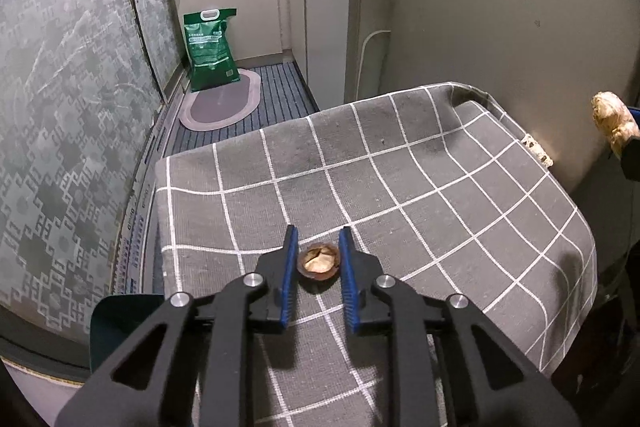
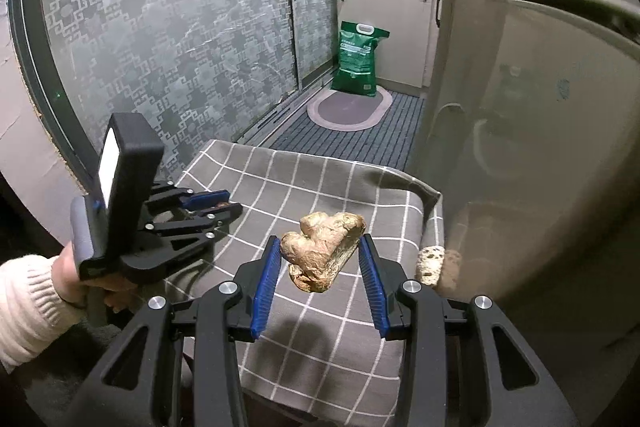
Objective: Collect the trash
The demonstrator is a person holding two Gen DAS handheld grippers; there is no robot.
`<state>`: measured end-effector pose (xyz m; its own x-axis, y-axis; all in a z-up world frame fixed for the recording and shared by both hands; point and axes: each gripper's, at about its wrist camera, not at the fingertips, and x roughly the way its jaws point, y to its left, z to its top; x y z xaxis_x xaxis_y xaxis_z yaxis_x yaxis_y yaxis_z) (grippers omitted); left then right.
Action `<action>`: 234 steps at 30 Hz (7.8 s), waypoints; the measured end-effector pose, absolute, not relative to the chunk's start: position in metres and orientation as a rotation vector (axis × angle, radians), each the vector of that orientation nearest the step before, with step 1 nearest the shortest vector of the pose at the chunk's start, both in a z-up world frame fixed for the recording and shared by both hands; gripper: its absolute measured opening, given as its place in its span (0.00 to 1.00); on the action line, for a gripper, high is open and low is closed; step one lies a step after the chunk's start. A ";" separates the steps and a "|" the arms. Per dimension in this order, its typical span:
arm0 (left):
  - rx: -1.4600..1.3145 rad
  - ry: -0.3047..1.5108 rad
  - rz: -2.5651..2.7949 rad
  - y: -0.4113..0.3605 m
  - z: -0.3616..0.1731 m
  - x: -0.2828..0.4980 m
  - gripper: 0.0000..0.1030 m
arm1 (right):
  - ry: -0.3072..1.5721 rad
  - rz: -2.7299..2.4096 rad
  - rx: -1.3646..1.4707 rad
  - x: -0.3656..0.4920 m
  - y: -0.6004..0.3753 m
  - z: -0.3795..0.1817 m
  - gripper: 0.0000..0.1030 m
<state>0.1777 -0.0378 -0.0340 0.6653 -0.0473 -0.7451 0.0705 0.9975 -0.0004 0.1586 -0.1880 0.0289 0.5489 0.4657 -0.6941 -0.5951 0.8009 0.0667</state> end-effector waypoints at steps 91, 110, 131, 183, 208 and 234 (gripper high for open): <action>-0.114 0.905 0.200 0.218 -0.026 0.021 0.33 | 1.021 0.986 -0.461 0.126 0.146 -0.079 0.39; -0.131 0.809 0.195 0.214 0.019 -0.004 0.33 | 1.123 0.987 -0.506 0.117 0.169 -0.117 0.48; -0.136 0.653 0.207 0.194 0.063 -0.032 0.66 | 0.895 0.936 -0.390 0.084 0.113 -0.022 0.54; -0.093 0.561 0.265 0.108 0.046 -0.057 0.97 | 0.651 0.631 -0.207 0.052 -0.072 0.018 0.97; -0.104 0.563 0.269 0.110 0.046 -0.058 0.97 | 0.651 0.658 -0.190 0.049 -0.070 0.021 0.97; -0.103 0.569 0.268 0.109 0.044 -0.057 0.97 | 0.652 0.659 -0.189 0.047 -0.068 0.021 0.97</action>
<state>-0.0573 0.1095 0.0443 0.8088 0.2215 -0.5448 -0.2783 0.9602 -0.0227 0.0473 -0.0680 0.0214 0.6014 0.5080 -0.6166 -0.6222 0.7820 0.0374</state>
